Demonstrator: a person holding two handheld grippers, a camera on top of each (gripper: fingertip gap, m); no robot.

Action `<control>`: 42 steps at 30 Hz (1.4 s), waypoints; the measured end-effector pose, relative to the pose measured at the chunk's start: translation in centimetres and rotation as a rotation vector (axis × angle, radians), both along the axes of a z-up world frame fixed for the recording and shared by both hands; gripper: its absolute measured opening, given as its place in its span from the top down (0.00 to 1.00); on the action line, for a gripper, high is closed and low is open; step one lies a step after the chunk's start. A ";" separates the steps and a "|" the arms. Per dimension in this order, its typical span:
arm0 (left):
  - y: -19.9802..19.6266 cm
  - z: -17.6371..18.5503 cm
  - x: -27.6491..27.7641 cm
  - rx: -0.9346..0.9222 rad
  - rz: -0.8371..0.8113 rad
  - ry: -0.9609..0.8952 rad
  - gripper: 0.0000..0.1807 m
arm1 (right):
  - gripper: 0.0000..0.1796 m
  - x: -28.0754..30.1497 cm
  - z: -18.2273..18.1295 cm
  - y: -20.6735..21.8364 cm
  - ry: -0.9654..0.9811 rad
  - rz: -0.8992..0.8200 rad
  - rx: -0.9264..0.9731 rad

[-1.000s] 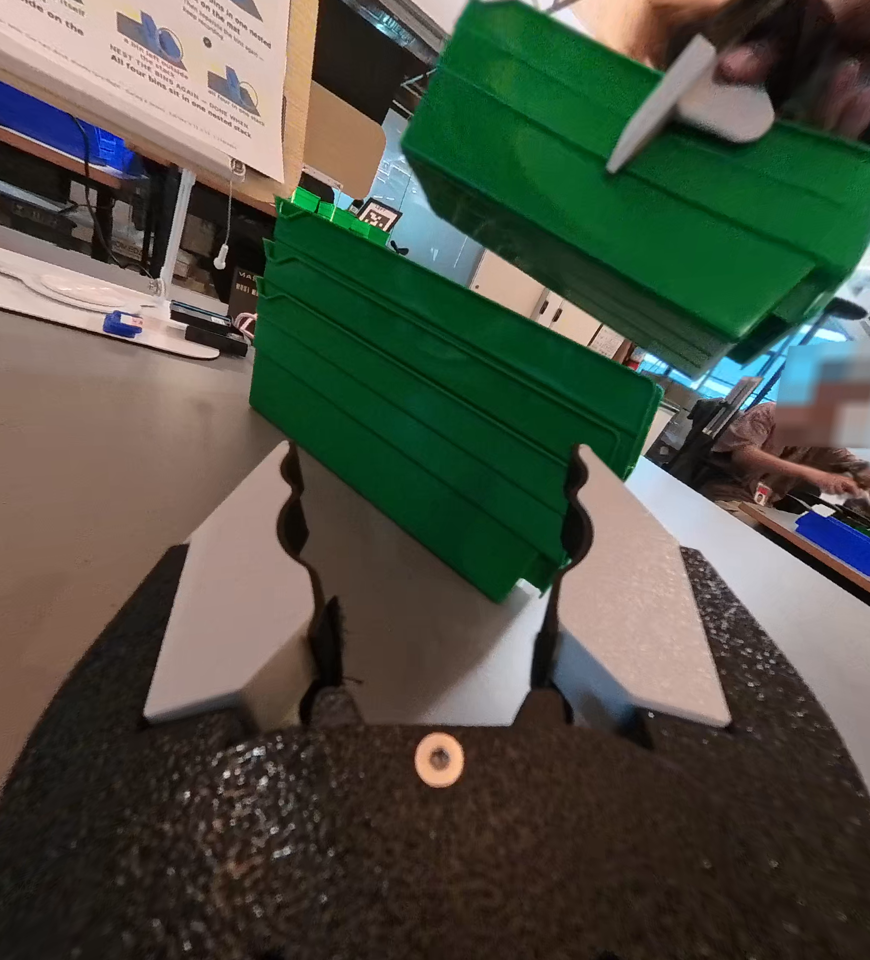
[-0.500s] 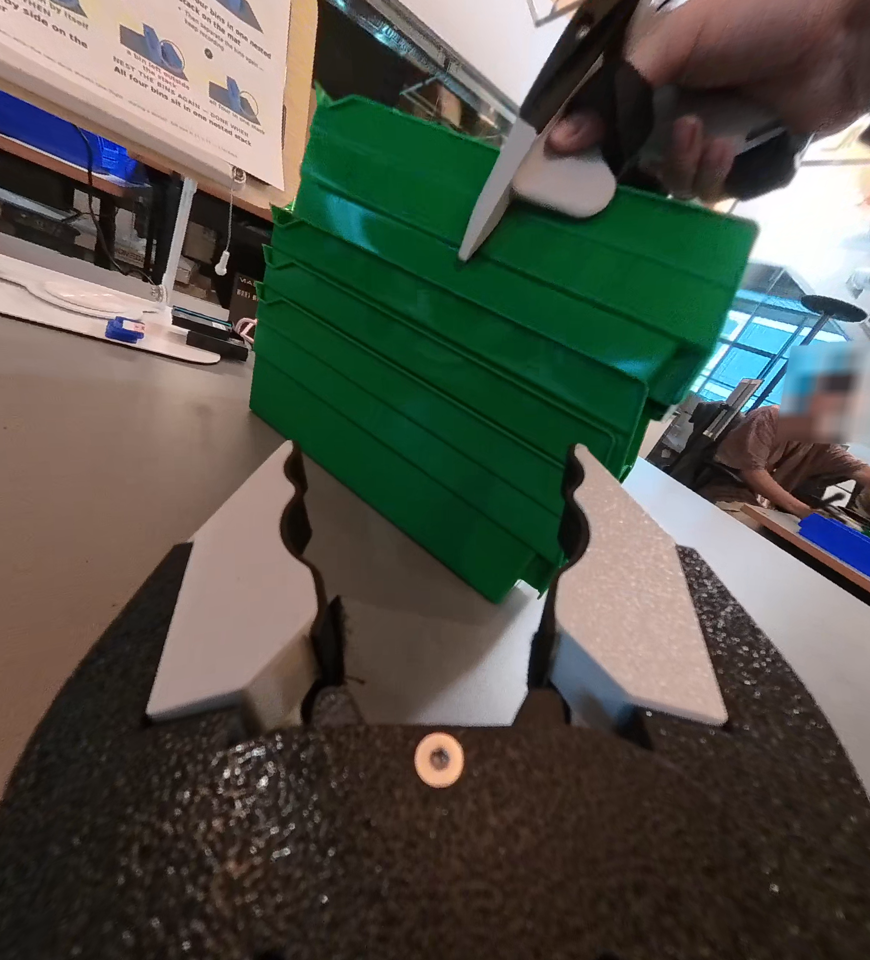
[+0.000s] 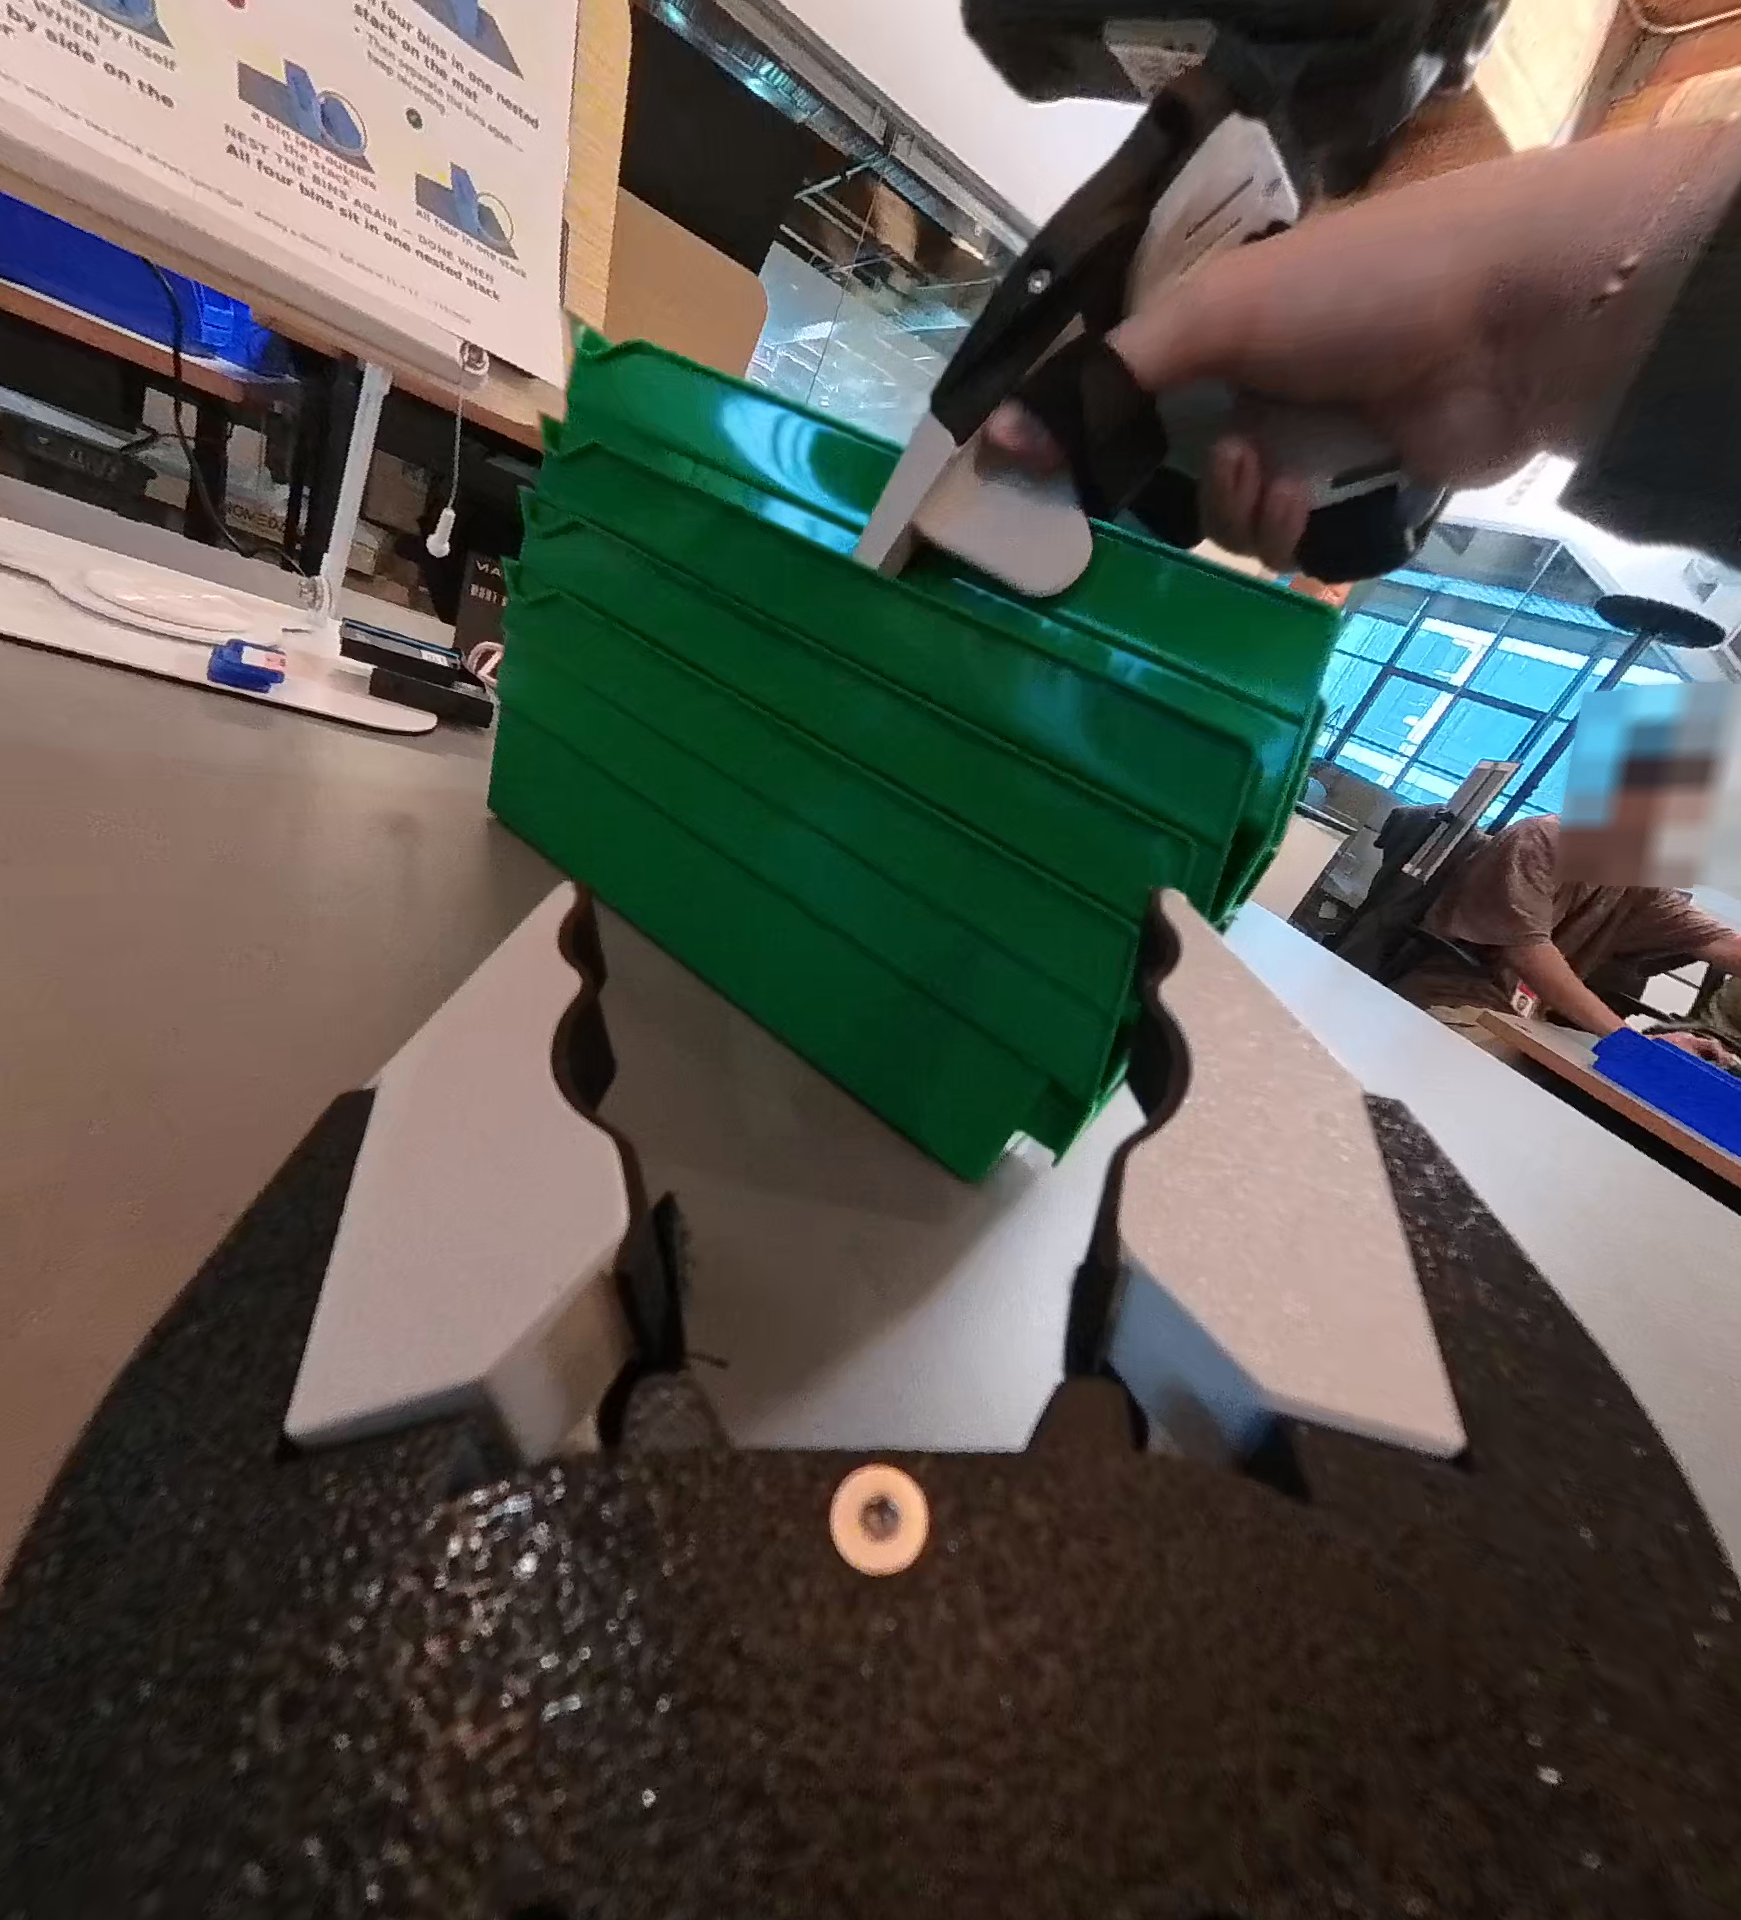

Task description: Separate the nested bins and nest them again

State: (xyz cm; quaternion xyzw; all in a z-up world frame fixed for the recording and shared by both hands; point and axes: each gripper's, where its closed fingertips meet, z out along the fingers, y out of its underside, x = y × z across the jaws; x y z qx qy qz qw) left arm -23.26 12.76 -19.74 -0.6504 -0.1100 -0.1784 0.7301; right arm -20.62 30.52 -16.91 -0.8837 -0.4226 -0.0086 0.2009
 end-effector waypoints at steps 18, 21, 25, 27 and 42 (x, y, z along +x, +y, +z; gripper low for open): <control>0.2 0.0 0.2 -0.008 0.019 0.044 0.40 | 0.25 5.9 9.5 -2.4 0.991 0.341 0.014; 0.2 0.0 0.3 -0.009 0.022 0.052 0.40 | 0.31 11.2 10.0 -1.1 1.068 0.435 0.294; 0.0 0.1 0.3 0.000 0.021 0.044 0.40 | 0.33 17.5 4.8 1.7 1.057 0.495 0.518; -0.1 0.1 0.0 0.011 0.020 0.013 0.40 | 0.33 20.3 2.6 3.5 1.110 0.444 0.608; 0.2 0.5 0.7 0.037 -0.015 0.048 0.28 | 0.41 20.3 -2.8 3.7 0.853 0.752 0.971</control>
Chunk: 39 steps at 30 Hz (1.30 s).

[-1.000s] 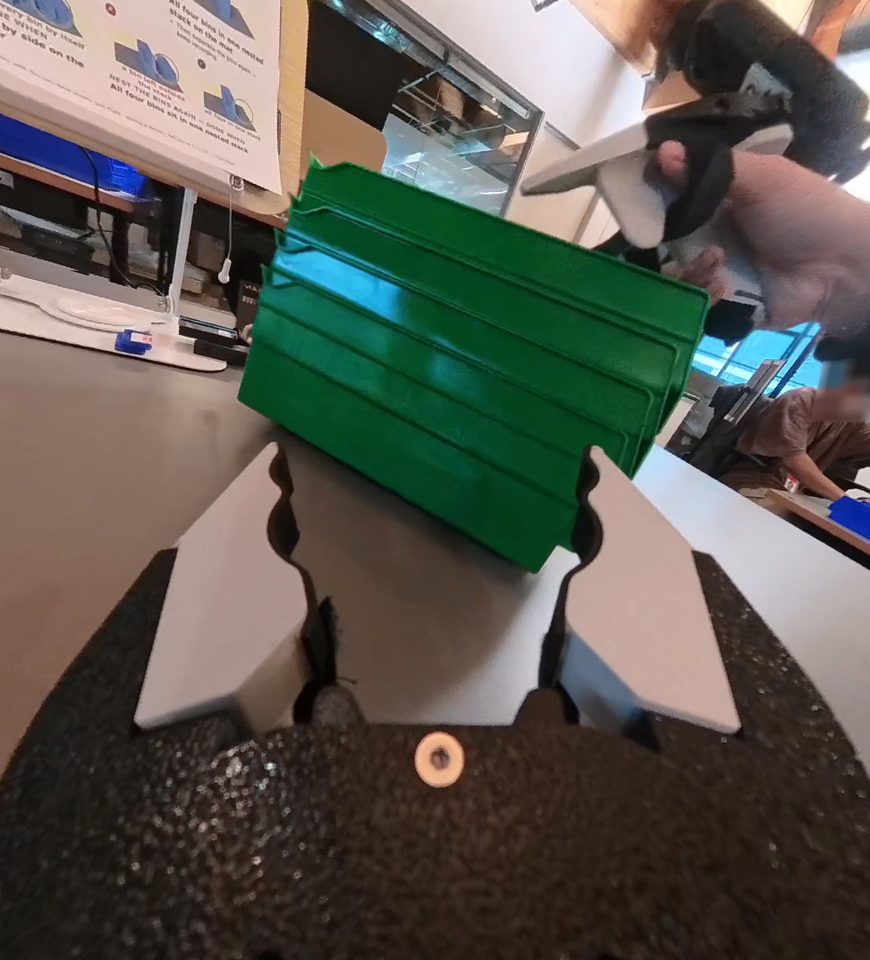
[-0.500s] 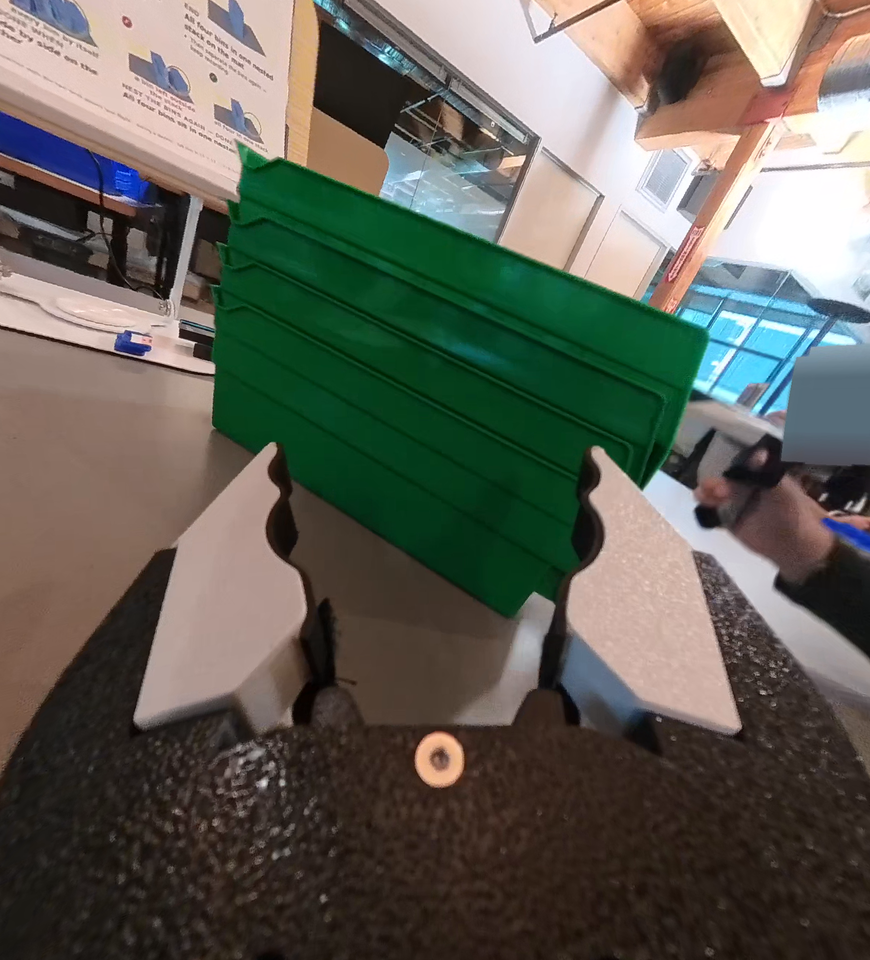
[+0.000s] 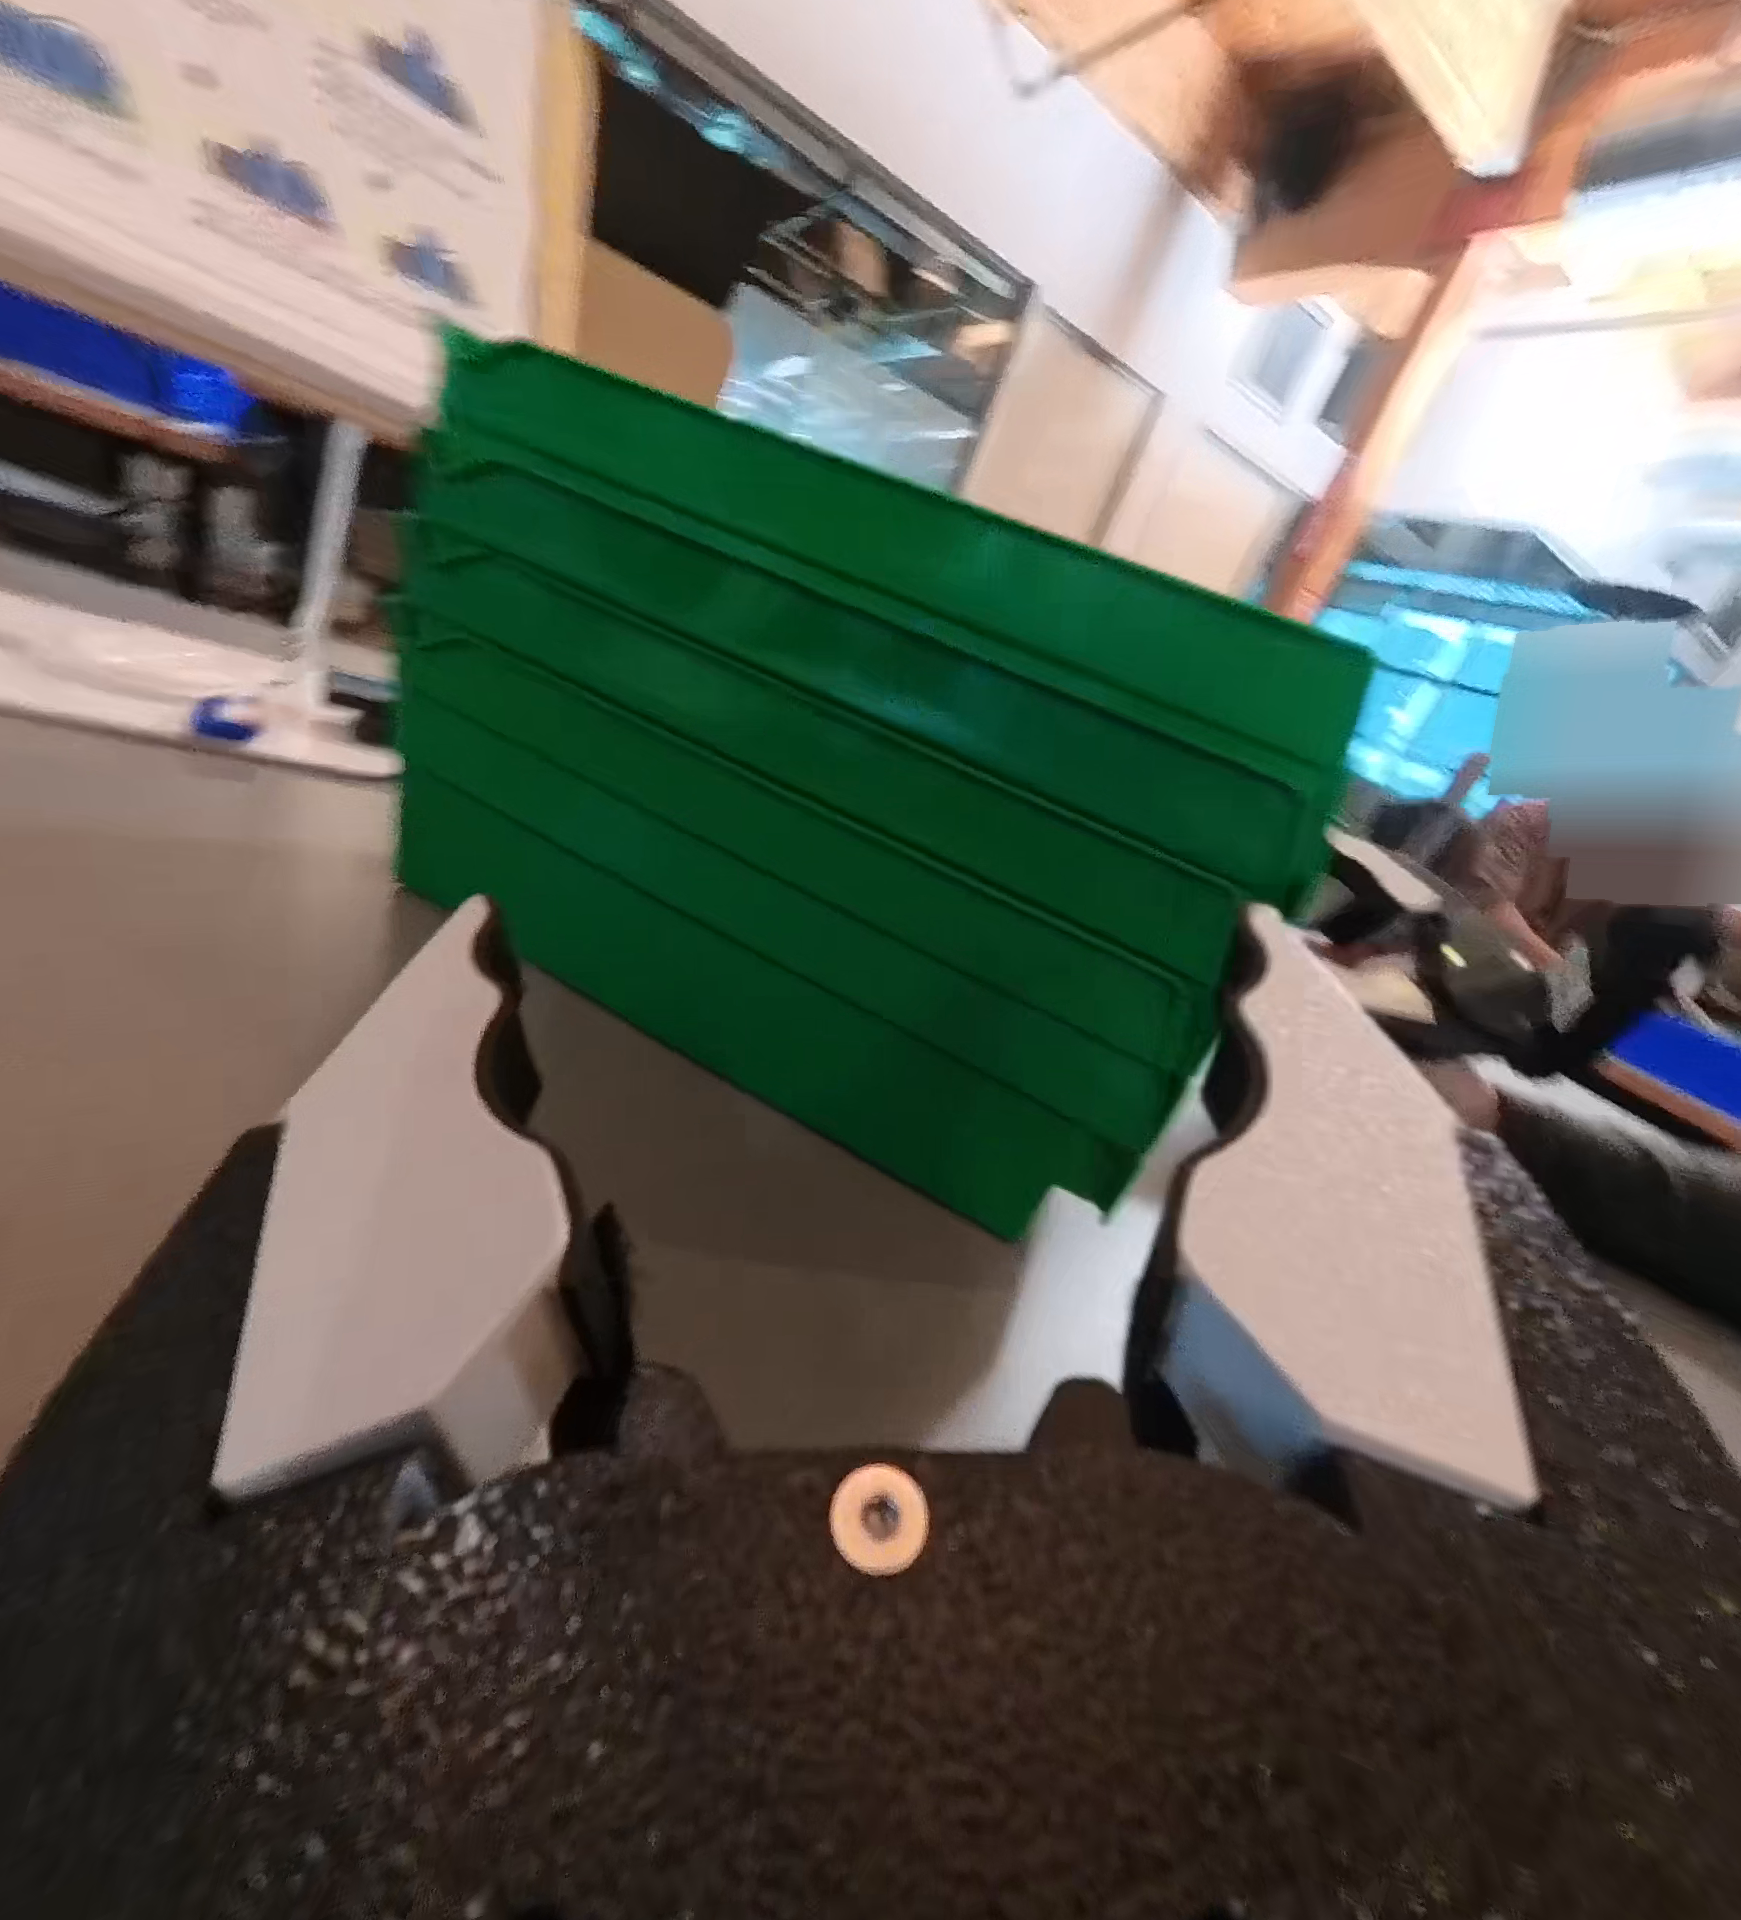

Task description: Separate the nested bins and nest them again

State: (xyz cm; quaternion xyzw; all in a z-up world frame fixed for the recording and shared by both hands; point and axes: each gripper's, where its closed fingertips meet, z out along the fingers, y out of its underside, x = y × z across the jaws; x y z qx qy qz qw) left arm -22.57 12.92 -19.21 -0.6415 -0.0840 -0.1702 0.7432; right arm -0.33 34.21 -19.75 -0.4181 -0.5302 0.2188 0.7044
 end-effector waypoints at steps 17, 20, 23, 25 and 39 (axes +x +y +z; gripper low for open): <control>5.9 -4.1 6.6 -0.336 0.101 0.414 0.17 | 0.41 -0.1 -0.2 0.9 0.056 0.066 -0.196; 5.4 -3.6 5.0 -0.308 0.170 0.389 0.22 | 0.41 0.2 -0.2 1.2 0.065 0.058 -0.207; 5.1 -3.0 4.3 -0.273 0.210 0.411 0.17 | 0.41 0.3 -0.2 1.3 0.068 0.055 -0.217; 5.1 -2.8 4.3 -0.257 0.215 0.435 0.17 | 0.41 0.3 -0.2 1.1 0.066 0.062 -0.218; 4.1 -2.5 2.7 -0.269 0.316 0.459 0.18 | 0.43 0.0 -0.9 0.7 0.013 0.057 -0.164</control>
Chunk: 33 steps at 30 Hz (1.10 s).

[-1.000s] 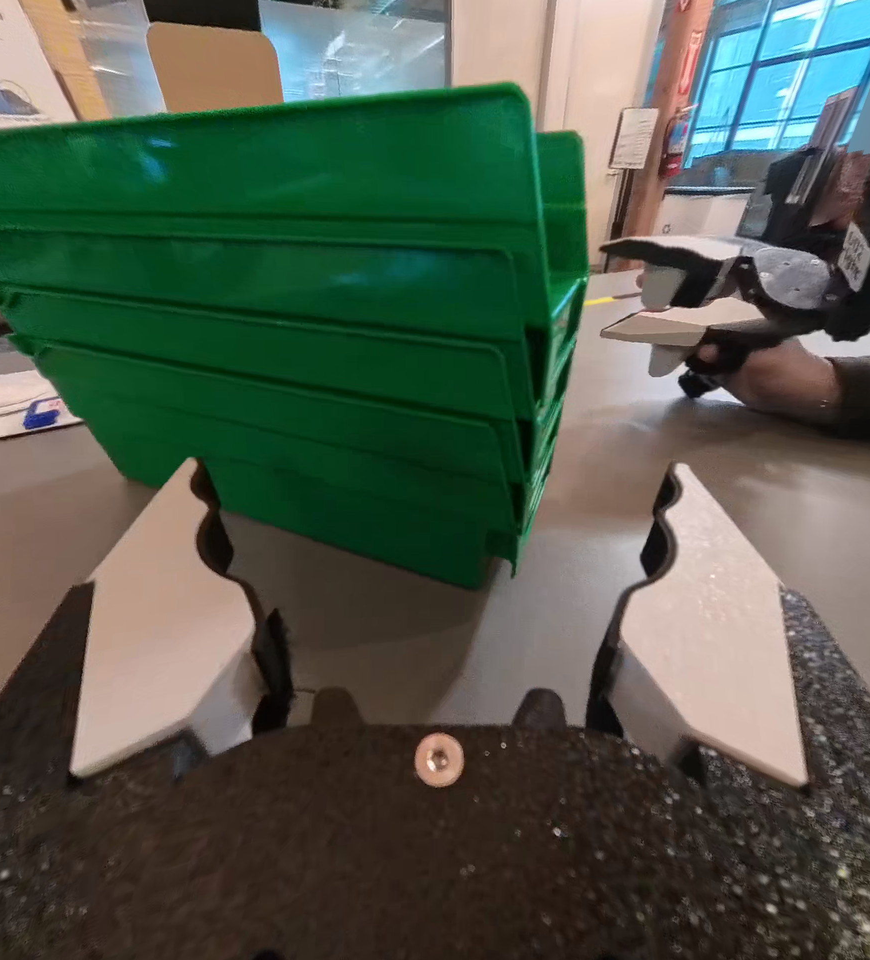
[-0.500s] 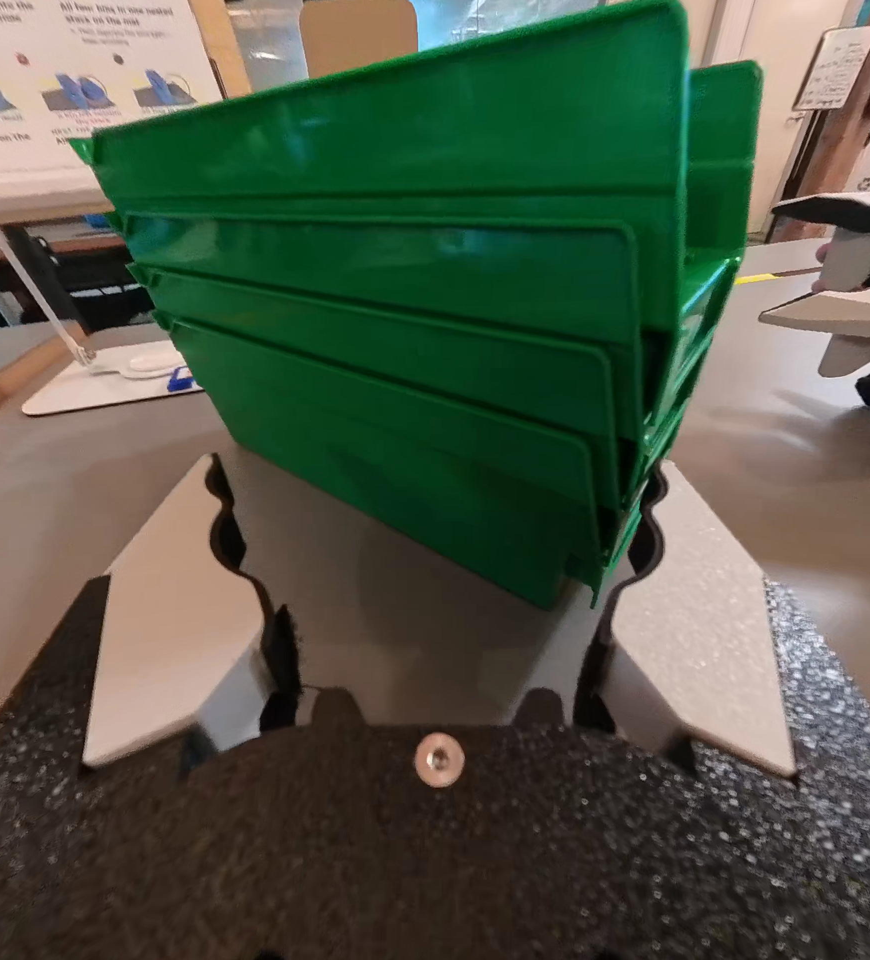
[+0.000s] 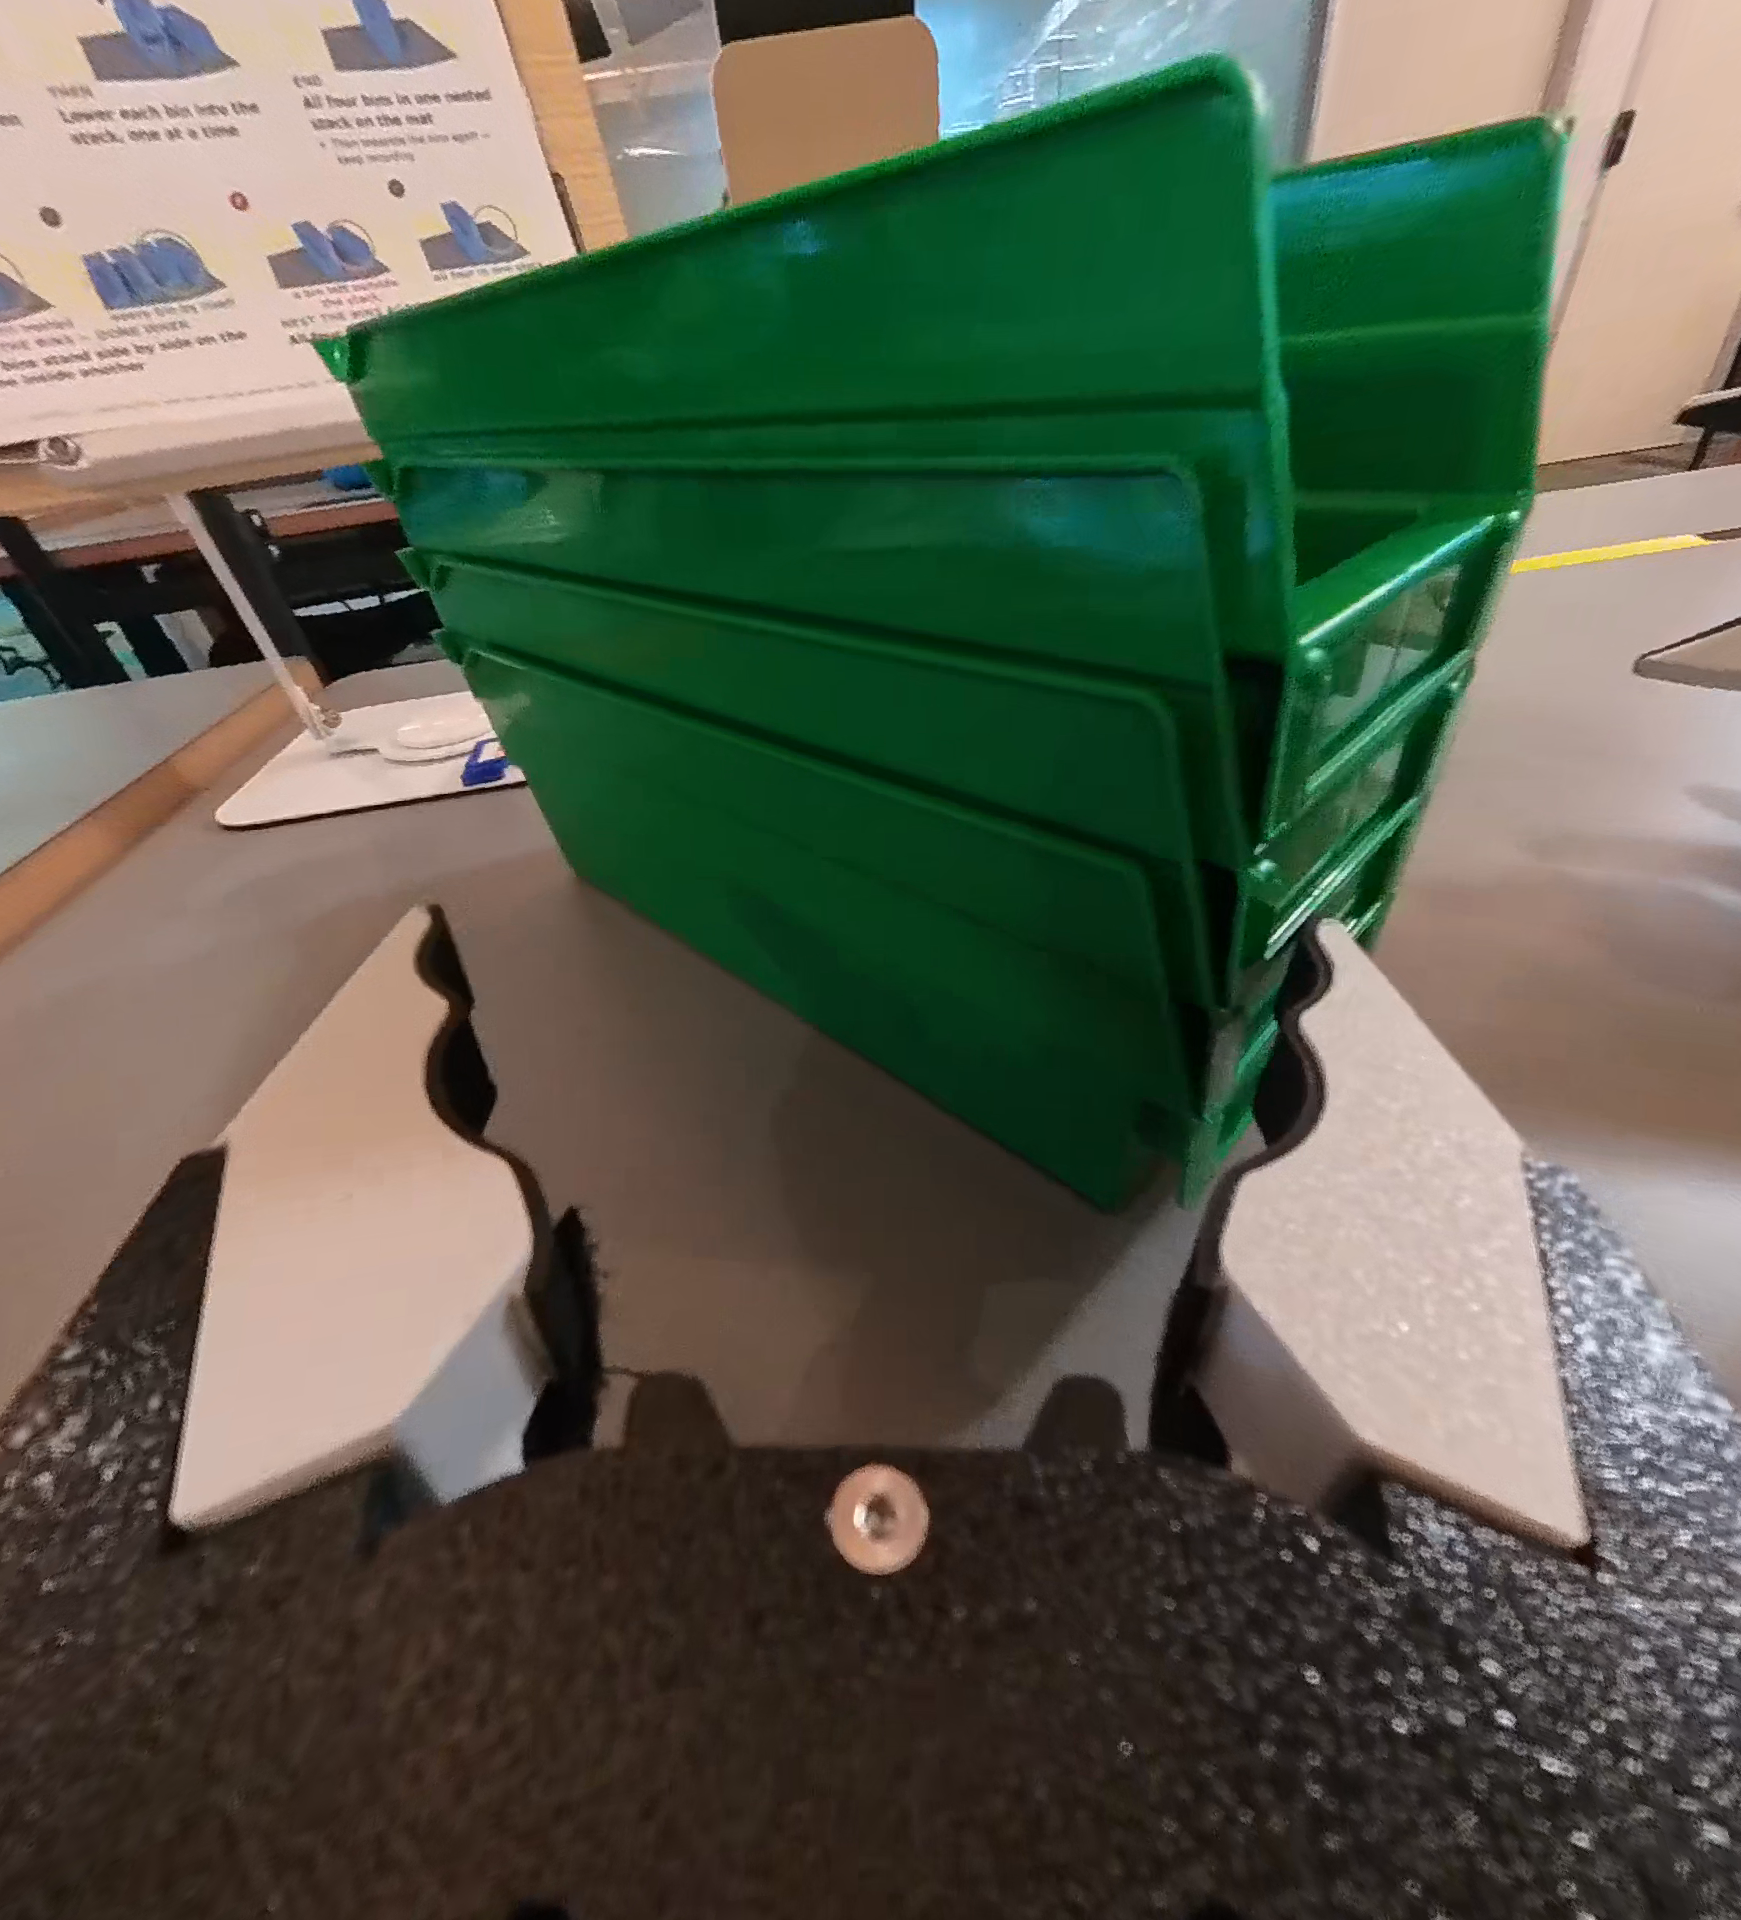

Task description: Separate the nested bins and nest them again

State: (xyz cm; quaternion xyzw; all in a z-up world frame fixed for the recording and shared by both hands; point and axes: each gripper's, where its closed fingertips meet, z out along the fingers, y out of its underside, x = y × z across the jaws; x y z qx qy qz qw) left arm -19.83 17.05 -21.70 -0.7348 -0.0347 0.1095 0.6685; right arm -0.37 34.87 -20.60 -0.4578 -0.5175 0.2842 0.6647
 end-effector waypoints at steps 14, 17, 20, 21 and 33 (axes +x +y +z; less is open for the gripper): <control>-1.6 -0.1 -3.2 0.037 0.134 -0.114 0.28 | 0.45 0.0 0.0 0.1 -0.005 -0.008 0.014; -1.9 -0.1 -3.8 0.038 0.169 -0.117 0.31 | 0.45 0.0 0.0 0.1 -0.004 -0.010 0.015; -2.4 -0.1 -4.7 0.045 0.223 -0.136 0.36 | 0.46 0.0 -0.1 0.0 -0.007 -0.007 0.018; -2.6 -0.1 -5.1 0.051 0.247 -0.144 0.39 | 0.46 -0.1 -0.1 -0.1 -0.008 0.001 0.019; -6.5 5.0 -7.4 0.371 0.314 -0.140 0.36 | 0.46 -0.4 0.3 -0.3 0.021 0.022 0.006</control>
